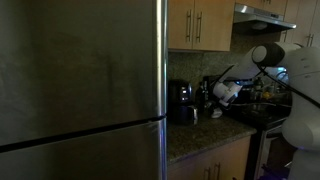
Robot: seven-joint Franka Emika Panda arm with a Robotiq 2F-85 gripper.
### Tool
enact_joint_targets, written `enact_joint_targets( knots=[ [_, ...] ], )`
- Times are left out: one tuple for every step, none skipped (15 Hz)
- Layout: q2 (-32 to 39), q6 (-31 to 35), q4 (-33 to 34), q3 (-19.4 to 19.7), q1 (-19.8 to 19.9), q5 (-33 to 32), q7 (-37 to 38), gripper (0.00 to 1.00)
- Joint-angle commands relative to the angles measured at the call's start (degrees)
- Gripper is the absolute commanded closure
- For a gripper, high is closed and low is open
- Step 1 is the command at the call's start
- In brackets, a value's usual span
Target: Move the jar to the back of the counter
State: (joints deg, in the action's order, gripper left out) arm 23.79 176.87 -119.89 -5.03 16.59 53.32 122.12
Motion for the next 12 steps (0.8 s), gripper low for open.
enact_joint_targets(
  knots=[
    [0.8,3.2,1.9,-2.8,1.8,2.5,-3.0,0.56],
    [1.4,5.6,3.7,-6.7,4.8,5.8,-6.9,0.56],
    [2.2,8.3,5.6,-11.4,8.4,9.3,-11.1,0.56],
    [3.1,11.0,7.2,-15.9,11.9,11.6,-14.6,0.56],
    [4.0,13.2,9.0,-20.1,15.0,13.3,-17.8,0.56],
    [5.2,15.6,10.8,-24.4,18.3,13.2,-20.3,0.56],
    [6.4,17.5,11.7,-28.7,22.2,11.5,-21.8,0.56],
    [8.1,19.3,12.1,-33.0,26.5,8.5,-22.1,0.56],
    [10.0,21.5,11.7,-37.2,30.6,4.8,-21.8,0.56],
    [12.0,24.1,10.2,-41.4,34.9,1.1,-21.0,0.56],
    [13.4,25.4,8.1,-43.7,38.1,-2.1,-19.2,0.56],
    [9.3,21.4,8.9,-37.7,31.8,2.0,-19.1,0.56]
  ],
)
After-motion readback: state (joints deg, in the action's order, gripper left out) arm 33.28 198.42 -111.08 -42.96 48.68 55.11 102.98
